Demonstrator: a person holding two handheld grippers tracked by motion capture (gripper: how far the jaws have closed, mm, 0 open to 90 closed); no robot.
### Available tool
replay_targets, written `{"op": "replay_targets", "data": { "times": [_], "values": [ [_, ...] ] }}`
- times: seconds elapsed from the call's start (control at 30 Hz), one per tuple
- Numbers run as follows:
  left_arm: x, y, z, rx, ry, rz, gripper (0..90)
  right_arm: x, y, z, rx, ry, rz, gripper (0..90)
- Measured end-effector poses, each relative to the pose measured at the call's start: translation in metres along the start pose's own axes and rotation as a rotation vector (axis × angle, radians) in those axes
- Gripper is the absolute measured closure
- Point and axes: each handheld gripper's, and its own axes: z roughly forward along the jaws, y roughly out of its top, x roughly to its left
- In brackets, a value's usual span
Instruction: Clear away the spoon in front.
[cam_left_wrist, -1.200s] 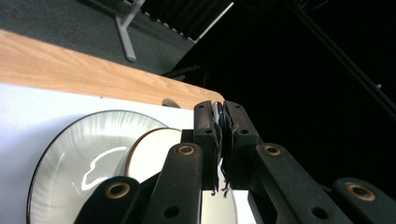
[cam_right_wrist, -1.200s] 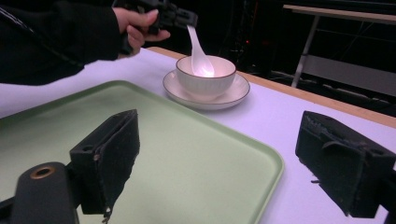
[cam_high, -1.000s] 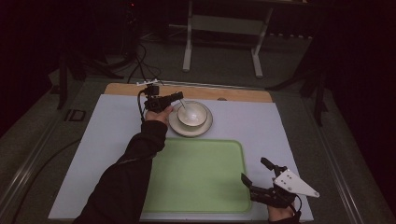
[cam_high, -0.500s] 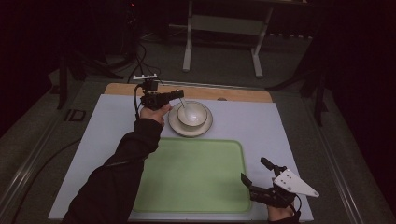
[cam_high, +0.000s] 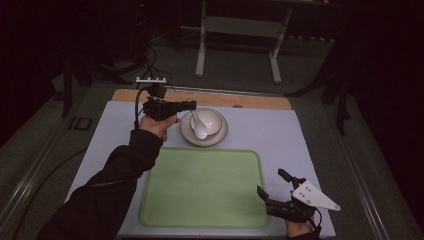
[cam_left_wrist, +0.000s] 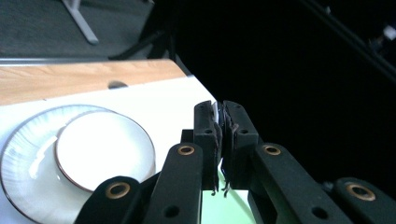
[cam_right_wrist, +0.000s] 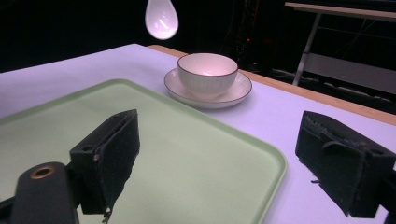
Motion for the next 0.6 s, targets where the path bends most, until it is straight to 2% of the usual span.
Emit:
{"op": "replay_targets", "data": {
  "times": [0.17, 0.27, 0.47, 0.6],
  "values": [
    [-0.012, -0.005, -0.004, 0.044, -0.016, 0.041, 84.7, 0.001, 0.000, 0.001, 0.003, 0.000, -0.003, 13.4],
    [-0.018, -0.011, -0.004, 0.069, -0.037, 0.051, 84.7, 0.001, 0.000, 0.001, 0.004, 0.001, -0.004, 13.4],
    [-0.025, -0.020, -0.002, 0.129, -0.060, 0.084, 84.7, 0.001, 0.000, 0.001, 0.005, 0.001, -0.004, 13.4],
    [-0.027, -0.026, -0.004, 0.151, -0.072, 0.092, 84.7, 0.001, 0.000, 0.001, 0.005, 0.001, -0.001, 13.4]
  ]
}}
